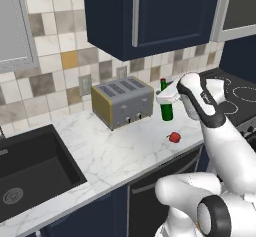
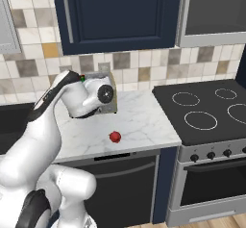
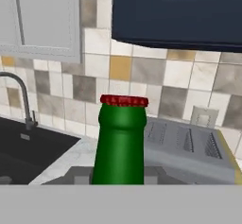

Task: Place the liquor and beer on the top shelf of the fridge to keep them out of children's reach, and place the bell pepper on lower shelves for easy access.

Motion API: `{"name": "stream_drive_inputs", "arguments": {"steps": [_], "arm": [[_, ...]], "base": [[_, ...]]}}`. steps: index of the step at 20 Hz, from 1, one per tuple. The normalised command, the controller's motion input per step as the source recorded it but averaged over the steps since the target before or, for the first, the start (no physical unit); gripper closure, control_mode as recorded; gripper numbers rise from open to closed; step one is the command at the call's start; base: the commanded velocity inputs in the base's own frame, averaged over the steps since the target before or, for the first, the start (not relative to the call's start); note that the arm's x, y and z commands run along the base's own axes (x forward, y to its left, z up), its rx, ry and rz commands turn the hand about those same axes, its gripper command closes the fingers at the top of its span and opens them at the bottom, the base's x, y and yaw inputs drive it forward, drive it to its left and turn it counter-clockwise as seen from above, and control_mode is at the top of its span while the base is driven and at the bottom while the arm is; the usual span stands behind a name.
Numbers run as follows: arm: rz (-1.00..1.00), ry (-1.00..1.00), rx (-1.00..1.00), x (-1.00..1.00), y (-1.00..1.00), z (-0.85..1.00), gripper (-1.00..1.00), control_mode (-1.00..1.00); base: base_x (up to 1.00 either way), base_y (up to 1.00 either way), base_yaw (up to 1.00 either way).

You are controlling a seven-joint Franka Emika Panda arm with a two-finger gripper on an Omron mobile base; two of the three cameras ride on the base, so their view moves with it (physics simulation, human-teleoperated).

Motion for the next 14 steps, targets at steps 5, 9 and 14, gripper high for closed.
{"name": "stream_drive_inputs", "arguments": {"steps": [5,9,14], "arm": [[-0.19,-0.01,-0.09,-0.8,-0.44,0.14,1.0,-1.0],[-0.13,-0.09,-0.01,-0.97,-0.3,0.14,1.0,-1.0],[-0.04,-0.05,0.0,-0.82,-0.05,0.53,1.0,-1.0]], "base": [[0.0,0.0,0.0],[0.0,0.0,0.0],[0.0,0.0,0.0]]}}
